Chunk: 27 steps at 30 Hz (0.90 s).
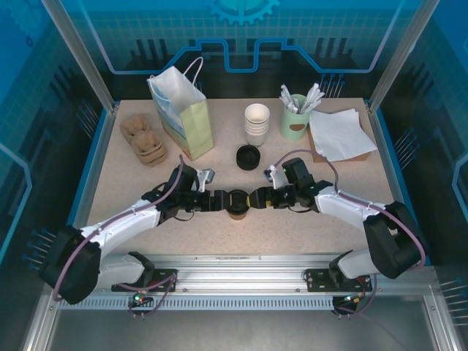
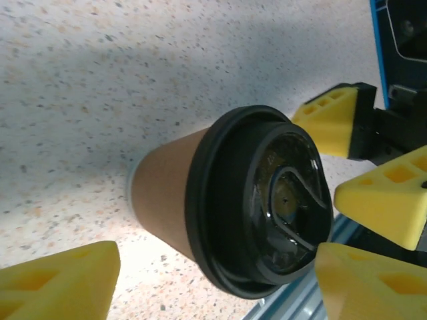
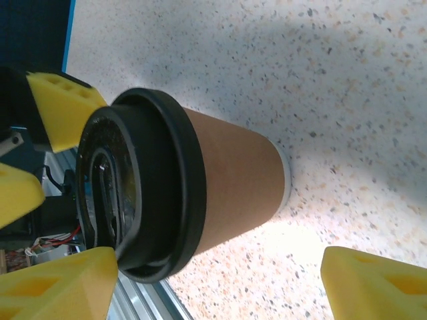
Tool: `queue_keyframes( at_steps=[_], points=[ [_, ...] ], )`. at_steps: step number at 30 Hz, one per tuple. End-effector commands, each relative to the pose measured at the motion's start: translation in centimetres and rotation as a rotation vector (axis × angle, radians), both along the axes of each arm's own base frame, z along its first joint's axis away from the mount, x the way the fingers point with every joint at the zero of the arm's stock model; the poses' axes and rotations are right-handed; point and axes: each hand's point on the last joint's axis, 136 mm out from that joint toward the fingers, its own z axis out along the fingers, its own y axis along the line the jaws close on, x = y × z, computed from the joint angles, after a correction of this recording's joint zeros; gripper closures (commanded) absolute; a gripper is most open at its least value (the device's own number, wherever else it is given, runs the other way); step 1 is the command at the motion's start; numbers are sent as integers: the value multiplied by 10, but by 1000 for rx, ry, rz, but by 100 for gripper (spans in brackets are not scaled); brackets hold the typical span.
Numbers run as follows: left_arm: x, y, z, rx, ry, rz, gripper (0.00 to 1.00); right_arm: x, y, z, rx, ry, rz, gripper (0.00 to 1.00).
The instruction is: Pack the takeout coffee
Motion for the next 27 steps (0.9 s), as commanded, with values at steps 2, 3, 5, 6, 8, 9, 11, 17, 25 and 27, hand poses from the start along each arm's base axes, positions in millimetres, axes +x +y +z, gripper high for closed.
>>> queue_keyframes(
  at_steps=[2, 3, 5, 6, 8, 9, 11, 17, 25, 27],
  points=[
    [-2, -11, 1, -88, 35, -37, 25, 5, 12, 13, 58, -17, 30, 20],
    [-1, -12, 0, -87, 39, -35, 27, 5, 12, 12, 55, -18, 31, 21],
    [-2, -12, -3, -83, 50, -38, 29, 5, 11, 13, 54, -18, 31, 21],
    [-2, -11, -4, -78, 51, -38, 30, 5, 11, 14, 54, -22, 29, 21],
    [-3, -9, -7, -68, 54, -35, 32, 5, 12, 15, 57, -24, 29, 21],
    [-4, -9, -9, -62, 58, -35, 33, 5, 12, 15, 61, -20, 30, 20],
    [-5, -8, -13, -54, 68, -33, 34, 5, 15, 15, 71, -12, 36, 20],
    [-6, -6, -23, -41, 84, -27, 36, 5, 20, 8, 59, 11, 42, 26],
    [-11, 1, -42, 0, 117, -11, 42, 1, 10, -16, -9, 57, 16, 40],
    [-12, 4, -47, 12, 125, 1, 43, 0, 8, -21, -19, 72, 11, 42]
  ],
)
